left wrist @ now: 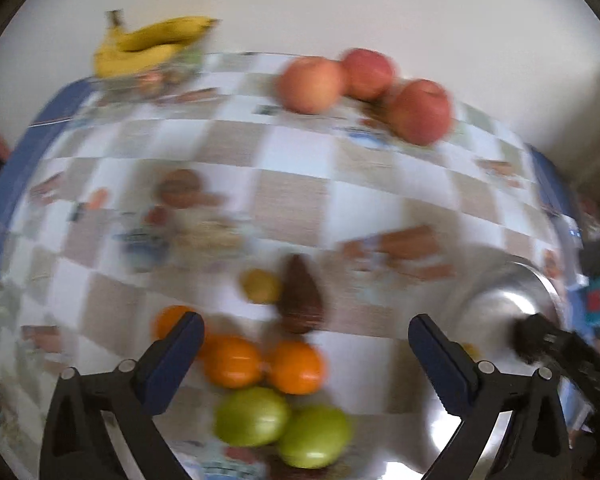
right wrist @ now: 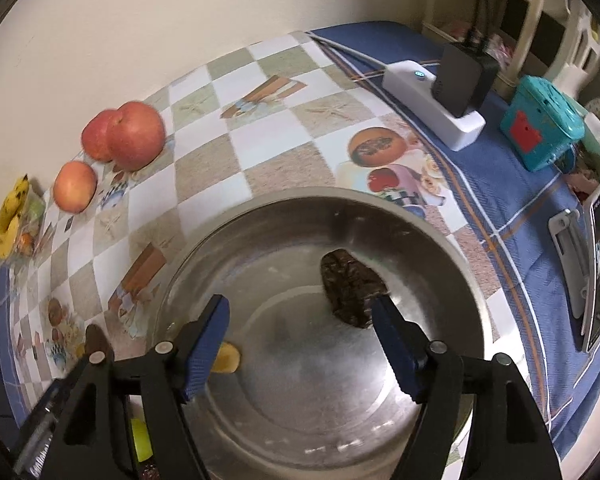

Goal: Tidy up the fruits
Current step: 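Withdraw both open grippers from the plate toward the fruit pile, then grasp the large green fruit with the left gripper while the right gripper grasps a green pear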

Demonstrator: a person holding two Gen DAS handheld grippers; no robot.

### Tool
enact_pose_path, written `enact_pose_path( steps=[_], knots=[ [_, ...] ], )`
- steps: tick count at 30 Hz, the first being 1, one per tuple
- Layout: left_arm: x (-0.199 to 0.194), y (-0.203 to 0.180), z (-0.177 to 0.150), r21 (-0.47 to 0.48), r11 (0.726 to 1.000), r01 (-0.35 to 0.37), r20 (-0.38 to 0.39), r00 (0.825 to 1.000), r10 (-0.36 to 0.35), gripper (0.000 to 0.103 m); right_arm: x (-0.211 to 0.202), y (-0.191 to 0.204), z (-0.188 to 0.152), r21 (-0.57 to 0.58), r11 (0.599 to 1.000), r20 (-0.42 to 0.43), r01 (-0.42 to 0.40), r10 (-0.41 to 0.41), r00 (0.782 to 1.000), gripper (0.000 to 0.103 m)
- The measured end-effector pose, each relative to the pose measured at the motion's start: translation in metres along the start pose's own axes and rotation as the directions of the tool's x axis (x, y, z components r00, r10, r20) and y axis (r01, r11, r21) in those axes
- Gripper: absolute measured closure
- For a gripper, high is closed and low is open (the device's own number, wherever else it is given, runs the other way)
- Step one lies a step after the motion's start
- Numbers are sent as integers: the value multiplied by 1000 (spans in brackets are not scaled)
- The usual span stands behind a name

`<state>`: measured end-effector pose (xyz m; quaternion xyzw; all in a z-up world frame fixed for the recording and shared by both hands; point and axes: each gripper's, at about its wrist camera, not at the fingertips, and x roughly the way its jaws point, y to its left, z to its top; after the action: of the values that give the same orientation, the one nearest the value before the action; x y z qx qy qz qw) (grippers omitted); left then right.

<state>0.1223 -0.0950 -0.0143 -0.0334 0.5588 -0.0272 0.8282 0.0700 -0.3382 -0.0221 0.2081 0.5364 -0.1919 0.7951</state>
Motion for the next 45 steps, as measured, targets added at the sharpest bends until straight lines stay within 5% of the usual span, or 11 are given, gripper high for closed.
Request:
enact_pose_path(
  steps=[2,7,11,13,23,33,38,40,45],
  knots=[
    [2,18,-2,-38,998,-56,-18,998,55,0,-2,7,-3,-22,1000,9,6,-6,1000,20],
    [1,60,-5,-171,983,-72,-28,997,69,0,-11,25,-13,-62,998,38,-12,14,999,20],
    [-5,77,-10,-188,977,-103,-30,995,99,0,-18,43,-24,-96,994,63,-52,58,996,19],
    [-12,88,-10,-221,970,-98,-10,995,98,0,-21,53,-30,-115,990,66,-81,89,994,2],
    [-34,119,-19,-279,953,-118,42,990,134,0,-28,109,-63,-259,948,-6,-183,188,982,1],
    [-46,124,-19,-241,969,-43,132,988,77,0,-35,132,-77,-315,920,-28,-232,235,972,6],
    [-37,120,-19,-243,963,115,84,992,-97,0,-31,136,-83,-337,911,-65,-238,230,971,22],
    [-33,114,-20,-219,967,128,68,991,-116,0,-27,136,-86,-335,910,-84,-243,229,970,30],
    [-21,99,-25,-211,962,177,21,984,-176,0,-18,138,-91,-340,905,-129,-255,224,966,33]
  ],
)
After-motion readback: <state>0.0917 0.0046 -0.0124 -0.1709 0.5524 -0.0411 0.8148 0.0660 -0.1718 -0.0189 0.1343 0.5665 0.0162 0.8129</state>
